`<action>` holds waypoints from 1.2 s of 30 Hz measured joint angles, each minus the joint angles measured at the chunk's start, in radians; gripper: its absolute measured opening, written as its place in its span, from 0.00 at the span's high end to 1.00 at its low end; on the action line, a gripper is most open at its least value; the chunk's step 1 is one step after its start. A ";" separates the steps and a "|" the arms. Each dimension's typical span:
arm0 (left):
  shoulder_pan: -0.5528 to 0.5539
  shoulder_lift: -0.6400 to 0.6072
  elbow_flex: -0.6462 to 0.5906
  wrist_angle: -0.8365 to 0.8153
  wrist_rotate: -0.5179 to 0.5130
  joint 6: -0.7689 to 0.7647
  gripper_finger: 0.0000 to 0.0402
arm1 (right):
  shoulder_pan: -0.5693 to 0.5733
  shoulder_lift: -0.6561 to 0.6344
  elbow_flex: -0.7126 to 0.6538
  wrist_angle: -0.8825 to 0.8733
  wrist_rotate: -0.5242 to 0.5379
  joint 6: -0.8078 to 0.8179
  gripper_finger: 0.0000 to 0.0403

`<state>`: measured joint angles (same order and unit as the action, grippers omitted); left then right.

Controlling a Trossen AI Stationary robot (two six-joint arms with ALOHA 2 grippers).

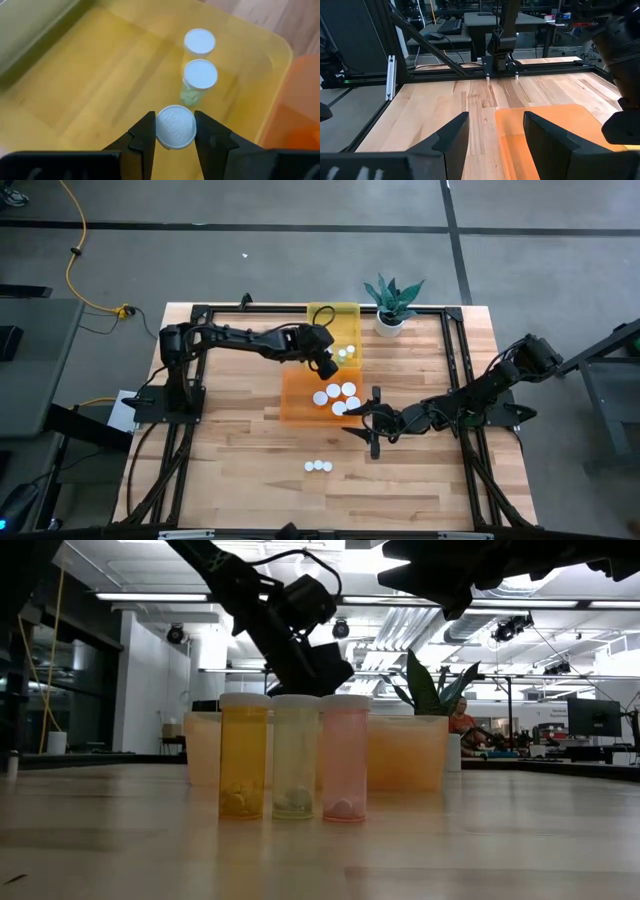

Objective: Pick and place medicine bottles into bin by pill shape (circle, oval)
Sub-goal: Put the small blue pill bottle into the yellow bin, then put the small pink pill bottle into the yellow bin

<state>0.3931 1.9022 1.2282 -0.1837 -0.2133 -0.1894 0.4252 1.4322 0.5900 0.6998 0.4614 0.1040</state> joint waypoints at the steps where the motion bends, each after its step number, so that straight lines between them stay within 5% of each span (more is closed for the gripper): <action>1: 0.000 0.000 0.000 0.001 0.000 0.000 0.75 | 0.000 0.000 0.000 0.000 0.000 0.000 0.55; 36: -0.002 0.000 0.000 -0.015 0.001 -0.017 0.65 | 0.000 0.000 0.000 0.000 0.000 0.000 0.55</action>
<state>0.3908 1.9022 1.2282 -0.1982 -0.2119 -0.2066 0.4252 1.4322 0.5900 0.6998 0.4610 0.1043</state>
